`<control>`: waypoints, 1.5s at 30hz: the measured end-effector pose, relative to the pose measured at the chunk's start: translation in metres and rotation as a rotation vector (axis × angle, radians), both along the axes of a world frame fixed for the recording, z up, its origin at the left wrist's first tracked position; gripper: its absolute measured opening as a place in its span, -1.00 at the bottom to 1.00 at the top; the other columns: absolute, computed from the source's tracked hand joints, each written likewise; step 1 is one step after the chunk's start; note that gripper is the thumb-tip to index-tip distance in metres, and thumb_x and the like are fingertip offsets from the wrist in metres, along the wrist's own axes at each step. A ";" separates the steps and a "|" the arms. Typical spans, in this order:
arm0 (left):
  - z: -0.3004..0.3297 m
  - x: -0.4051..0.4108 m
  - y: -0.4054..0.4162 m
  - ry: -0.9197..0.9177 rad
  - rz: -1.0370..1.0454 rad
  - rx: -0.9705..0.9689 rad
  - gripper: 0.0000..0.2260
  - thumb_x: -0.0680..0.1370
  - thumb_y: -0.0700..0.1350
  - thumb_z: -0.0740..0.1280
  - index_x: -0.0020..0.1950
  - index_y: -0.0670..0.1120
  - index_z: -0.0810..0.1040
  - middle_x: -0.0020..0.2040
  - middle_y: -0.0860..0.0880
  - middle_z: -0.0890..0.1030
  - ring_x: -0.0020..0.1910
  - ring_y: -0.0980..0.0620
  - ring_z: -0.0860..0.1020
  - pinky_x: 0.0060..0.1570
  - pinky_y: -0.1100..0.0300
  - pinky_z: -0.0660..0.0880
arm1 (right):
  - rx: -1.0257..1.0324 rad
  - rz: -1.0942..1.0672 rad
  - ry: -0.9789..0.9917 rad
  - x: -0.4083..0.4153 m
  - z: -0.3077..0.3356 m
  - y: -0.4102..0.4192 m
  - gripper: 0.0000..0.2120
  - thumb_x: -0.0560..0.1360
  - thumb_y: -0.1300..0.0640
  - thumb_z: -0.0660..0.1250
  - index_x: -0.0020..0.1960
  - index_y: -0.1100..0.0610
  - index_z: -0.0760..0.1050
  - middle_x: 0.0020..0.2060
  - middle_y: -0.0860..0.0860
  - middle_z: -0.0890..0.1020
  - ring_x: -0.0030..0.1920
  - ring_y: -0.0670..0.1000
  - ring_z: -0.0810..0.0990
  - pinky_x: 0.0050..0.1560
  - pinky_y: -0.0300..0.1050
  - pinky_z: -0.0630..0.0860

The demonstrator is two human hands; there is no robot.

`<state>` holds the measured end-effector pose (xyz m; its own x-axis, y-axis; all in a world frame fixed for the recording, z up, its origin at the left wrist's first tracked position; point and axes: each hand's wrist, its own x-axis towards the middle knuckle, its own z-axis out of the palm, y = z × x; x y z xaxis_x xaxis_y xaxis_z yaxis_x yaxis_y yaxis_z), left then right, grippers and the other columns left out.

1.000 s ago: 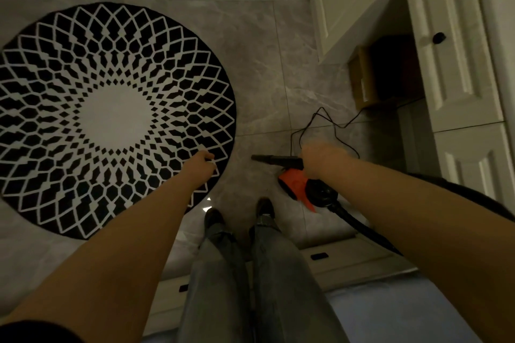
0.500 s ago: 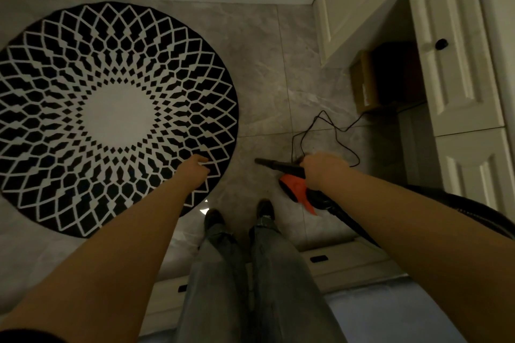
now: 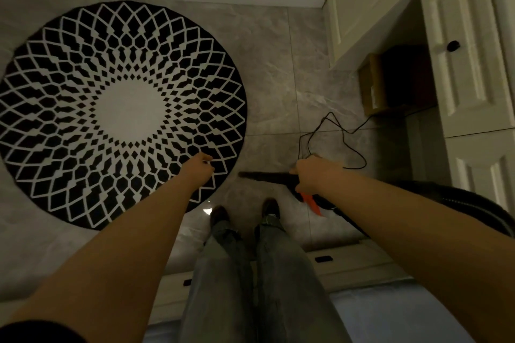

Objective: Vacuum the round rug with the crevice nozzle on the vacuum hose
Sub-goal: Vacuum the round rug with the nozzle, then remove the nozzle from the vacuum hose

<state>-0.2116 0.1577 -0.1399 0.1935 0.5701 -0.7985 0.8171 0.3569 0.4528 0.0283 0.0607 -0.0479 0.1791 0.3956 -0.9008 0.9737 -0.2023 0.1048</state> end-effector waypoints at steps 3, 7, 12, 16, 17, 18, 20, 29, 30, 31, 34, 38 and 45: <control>0.003 -0.006 -0.004 -0.012 -0.013 0.000 -0.63 0.58 -0.21 0.26 0.40 -0.13 0.39 0.32 -0.18 0.44 -0.01 0.02 0.42 -0.03 0.20 0.36 | -0.002 0.015 0.045 -0.018 0.004 0.003 -0.70 0.51 0.07 0.32 0.18 0.20 0.49 -0.21 0.04 0.50 -0.16 0.04 0.50 -0.15 -0.09 0.51; 0.007 -0.012 -0.008 -0.023 -0.003 -0.001 -0.63 0.58 -0.20 0.26 0.39 -0.10 0.40 0.32 -0.16 0.46 0.04 0.02 0.43 0.01 0.19 0.36 | -0.013 0.059 0.102 -0.042 0.003 0.005 -0.65 0.50 0.09 0.33 0.24 0.17 0.49 -0.01 0.11 0.57 -0.06 0.09 0.57 0.00 0.01 0.60; 0.009 -0.024 -0.010 -0.016 0.025 -0.005 -0.63 0.57 -0.17 0.27 0.39 -0.08 0.41 0.34 -0.16 0.45 0.20 -0.10 0.48 0.06 0.18 0.37 | -0.006 0.081 0.044 -0.044 0.004 0.003 -0.68 0.50 0.10 0.31 0.23 0.14 0.49 0.05 0.10 0.57 0.01 0.11 0.58 0.03 0.04 0.58; 0.006 -0.034 -0.010 -0.017 0.067 -0.027 -0.63 0.58 -0.17 0.27 0.39 -0.09 0.40 0.36 -0.16 0.45 0.27 -0.12 0.47 0.17 0.13 0.40 | 0.085 -0.032 -0.105 -0.019 0.007 0.005 -0.73 0.51 0.05 0.32 0.17 0.11 0.52 -0.10 0.05 0.54 -0.08 0.08 0.58 -0.06 0.01 0.58; 0.006 -0.035 -0.011 -0.019 0.075 -0.036 -0.62 0.58 -0.17 0.27 0.40 -0.10 0.40 0.36 -0.16 0.44 0.28 -0.12 0.46 0.17 0.15 0.39 | 0.110 -0.081 -0.139 -0.010 0.008 0.007 -0.72 0.50 0.05 0.33 0.18 0.12 0.51 -0.11 0.05 0.51 -0.05 0.09 0.58 -0.01 0.05 0.59; 0.005 -0.037 -0.012 -0.021 0.084 -0.043 -0.62 0.58 -0.17 0.28 0.40 -0.10 0.40 0.36 -0.16 0.44 0.29 -0.12 0.46 0.16 0.17 0.38 | 0.139 -0.128 -0.174 0.000 0.010 0.009 -0.70 0.50 0.08 0.33 0.21 0.13 0.50 -0.08 0.07 0.52 -0.01 0.11 0.58 0.03 0.08 0.59; 0.005 -0.040 -0.015 -0.025 0.102 -0.065 -0.62 0.57 -0.18 0.28 0.40 -0.11 0.41 0.37 -0.15 0.43 0.30 -0.12 0.45 0.20 0.16 0.37 | 0.184 -0.216 -0.236 0.018 0.015 0.015 -0.69 0.52 0.14 0.30 0.25 0.13 0.49 -0.03 0.11 0.55 0.00 0.13 0.59 0.05 0.08 0.59; 0.004 -0.033 -0.029 -0.089 0.119 -0.116 -0.65 0.56 -0.17 0.30 0.35 -0.09 0.44 0.13 -0.09 0.52 0.09 -0.04 0.52 0.03 0.18 0.45 | 0.158 -0.228 -0.244 0.034 0.025 0.042 -0.61 0.51 0.06 0.33 0.30 0.15 0.48 0.00 0.12 0.55 -0.01 0.13 0.60 0.04 0.04 0.60; 0.004 -0.029 -0.029 -0.087 0.101 -0.109 -0.64 0.56 -0.17 0.30 0.36 -0.10 0.44 0.13 -0.10 0.52 0.07 -0.03 0.51 0.02 0.19 0.43 | 0.121 -0.173 -0.222 0.028 0.027 0.042 -0.60 0.49 0.03 0.34 0.30 0.13 0.48 0.00 0.10 0.56 -0.02 0.12 0.59 0.02 0.02 0.59; 0.003 -0.025 -0.030 -0.086 0.084 -0.102 -0.64 0.56 -0.16 0.30 0.37 -0.10 0.43 0.15 -0.12 0.52 0.06 -0.02 0.51 0.02 0.19 0.42 | 0.102 -0.121 -0.213 0.020 0.029 0.040 -0.60 0.49 0.02 0.34 0.29 0.11 0.48 -0.01 0.08 0.56 -0.03 0.10 0.58 -0.03 0.00 0.57; 0.003 -0.013 -0.031 -0.085 0.032 -0.088 -0.63 0.57 -0.14 0.28 0.38 -0.09 0.42 0.21 -0.12 0.52 0.10 -0.04 0.51 0.03 0.19 0.41 | 0.099 0.004 -0.238 -0.006 0.026 0.033 -0.67 0.53 0.07 0.31 0.28 0.10 0.45 0.11 0.06 0.57 0.07 0.09 0.57 -0.11 -0.04 0.42; 0.003 0.006 -0.033 -0.108 -0.035 -0.058 -0.65 0.57 -0.11 0.27 0.36 -0.07 0.43 0.19 -0.10 0.53 0.04 0.02 0.48 0.06 0.18 0.43 | 0.096 0.004 -0.199 -0.020 0.011 0.030 -0.71 0.58 0.12 0.24 0.29 0.12 0.45 0.15 0.06 0.56 0.02 0.05 0.55 -0.09 -0.07 0.37; -0.003 0.036 -0.041 -0.246 -0.095 -0.096 -0.60 0.51 -0.09 0.35 0.34 0.00 0.43 0.16 -0.01 0.56 0.10 0.02 0.54 0.08 0.16 0.52 | 0.112 0.187 -0.282 -0.001 0.018 0.033 -0.79 0.58 0.15 0.24 0.20 0.12 0.50 0.09 0.02 0.59 0.03 0.01 0.58 -0.10 -0.13 0.38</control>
<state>-0.1757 0.1162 -0.1430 0.4369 0.4640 -0.7706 0.7190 0.3346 0.6092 0.0277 0.0939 -0.0297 0.3297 0.5386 -0.7754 0.9310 -0.0492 0.3617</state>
